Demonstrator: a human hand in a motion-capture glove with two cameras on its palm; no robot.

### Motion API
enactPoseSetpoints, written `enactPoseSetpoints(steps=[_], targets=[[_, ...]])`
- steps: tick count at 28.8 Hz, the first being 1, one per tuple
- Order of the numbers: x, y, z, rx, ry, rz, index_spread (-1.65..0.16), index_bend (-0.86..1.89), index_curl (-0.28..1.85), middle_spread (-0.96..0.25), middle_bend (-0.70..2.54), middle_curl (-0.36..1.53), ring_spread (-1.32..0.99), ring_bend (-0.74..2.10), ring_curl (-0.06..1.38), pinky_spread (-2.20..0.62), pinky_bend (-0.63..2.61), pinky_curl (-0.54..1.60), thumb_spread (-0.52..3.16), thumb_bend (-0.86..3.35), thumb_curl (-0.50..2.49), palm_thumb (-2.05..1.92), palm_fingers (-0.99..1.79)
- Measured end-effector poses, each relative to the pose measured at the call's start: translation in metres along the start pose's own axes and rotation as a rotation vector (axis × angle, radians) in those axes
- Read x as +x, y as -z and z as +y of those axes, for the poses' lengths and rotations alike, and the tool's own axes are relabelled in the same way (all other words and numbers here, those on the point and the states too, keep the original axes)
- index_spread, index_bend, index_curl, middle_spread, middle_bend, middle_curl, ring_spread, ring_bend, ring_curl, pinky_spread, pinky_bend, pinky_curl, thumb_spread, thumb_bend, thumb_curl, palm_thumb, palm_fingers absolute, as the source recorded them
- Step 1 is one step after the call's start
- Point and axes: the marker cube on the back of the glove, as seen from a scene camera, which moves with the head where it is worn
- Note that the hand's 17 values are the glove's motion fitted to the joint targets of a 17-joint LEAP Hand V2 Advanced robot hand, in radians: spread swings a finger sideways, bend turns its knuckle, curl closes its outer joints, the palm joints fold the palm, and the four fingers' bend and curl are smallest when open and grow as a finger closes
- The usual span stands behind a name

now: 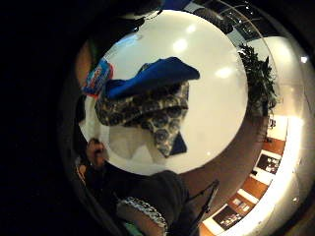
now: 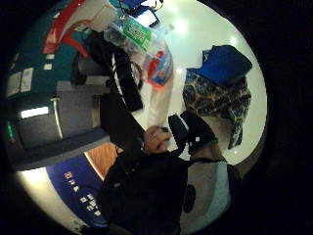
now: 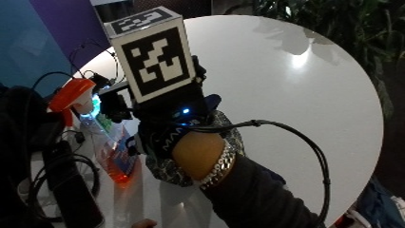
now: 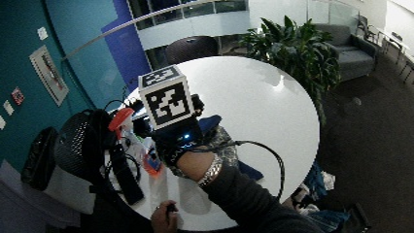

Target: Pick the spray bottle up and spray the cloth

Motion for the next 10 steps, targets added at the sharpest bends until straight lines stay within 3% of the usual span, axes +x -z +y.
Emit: enactPoseSetpoints(steps=[10], targets=[[0.004,0.008,0.016,0.012,0.016,0.027,-0.38,0.15,0.31,-0.01,0.19,0.33,0.02,0.25,0.3,0.25,0.35,0.35,1.01,-0.03,0.46,0.75,0.18]])
